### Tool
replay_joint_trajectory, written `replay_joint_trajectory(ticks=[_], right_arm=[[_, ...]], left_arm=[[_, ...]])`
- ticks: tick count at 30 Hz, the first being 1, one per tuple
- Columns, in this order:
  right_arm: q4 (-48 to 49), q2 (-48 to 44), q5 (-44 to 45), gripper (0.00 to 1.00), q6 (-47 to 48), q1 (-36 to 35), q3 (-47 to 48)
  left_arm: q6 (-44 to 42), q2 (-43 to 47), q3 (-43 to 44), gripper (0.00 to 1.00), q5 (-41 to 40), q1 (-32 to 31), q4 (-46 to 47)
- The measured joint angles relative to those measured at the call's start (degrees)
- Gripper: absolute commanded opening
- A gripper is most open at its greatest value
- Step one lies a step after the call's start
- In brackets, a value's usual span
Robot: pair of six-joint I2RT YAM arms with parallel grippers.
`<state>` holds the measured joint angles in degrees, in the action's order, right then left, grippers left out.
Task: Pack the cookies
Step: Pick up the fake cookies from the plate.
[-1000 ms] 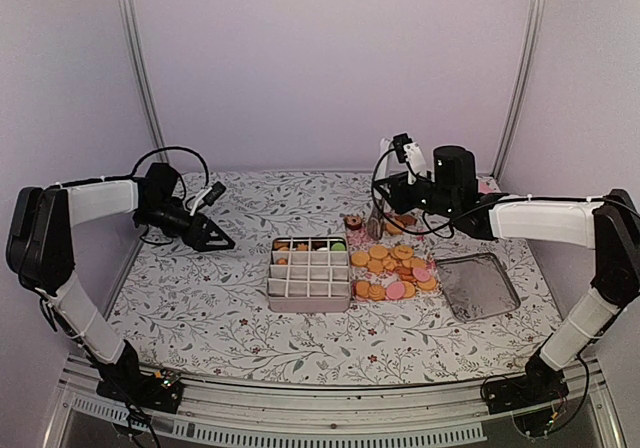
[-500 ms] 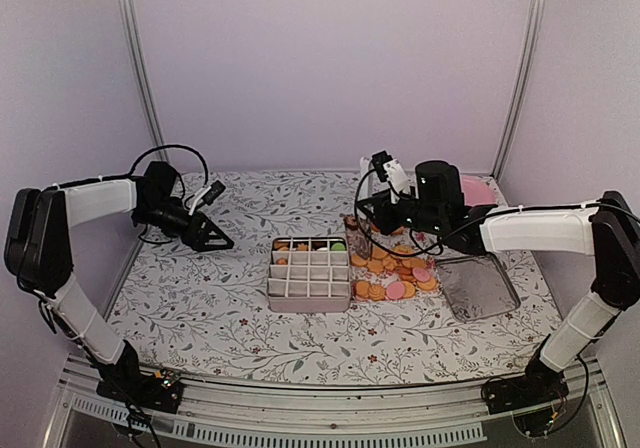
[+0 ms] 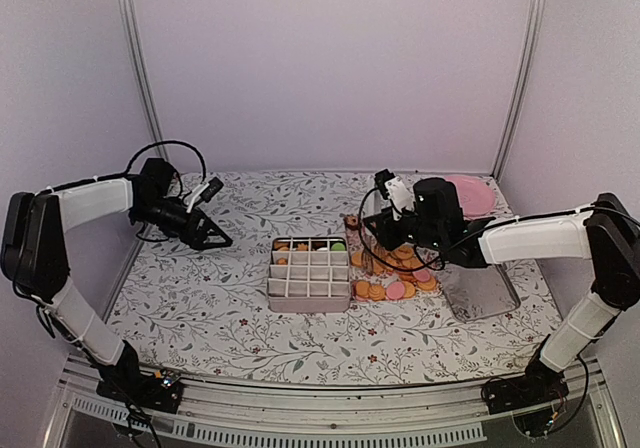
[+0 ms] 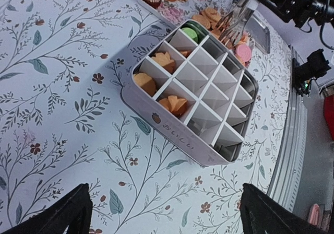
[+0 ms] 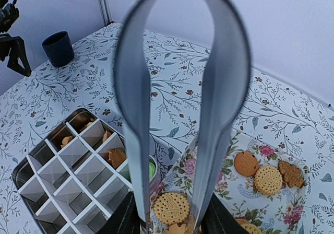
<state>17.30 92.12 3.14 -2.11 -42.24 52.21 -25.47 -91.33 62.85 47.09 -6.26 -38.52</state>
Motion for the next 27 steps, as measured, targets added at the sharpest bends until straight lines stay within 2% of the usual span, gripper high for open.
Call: replay_joint_trajectory(ticks=[6,9,15,27], right_arm=[[2.0,0.0,1.0,0.40,0.0,-0.2,-1.7],[3.3,-0.1,1.2,0.45,0.0,-0.2,-2.5],[4.6,-0.1,1.7,0.46,0.2,-0.7,-3.5],[4.8,-0.1,3.2,0.48,0.7,-1.5,-3.6]], left_arm=[[0.7,1.0,0.0,0.99,-1.9,0.0,0.1],[1.8,1.6,0.0,0.99,-4.3,0.2,0.7],[3.5,6.0,-1.0,0.99,-8.9,1.8,3.6],[3.9,7.3,-1.1,0.99,-10.4,3.2,4.9]])
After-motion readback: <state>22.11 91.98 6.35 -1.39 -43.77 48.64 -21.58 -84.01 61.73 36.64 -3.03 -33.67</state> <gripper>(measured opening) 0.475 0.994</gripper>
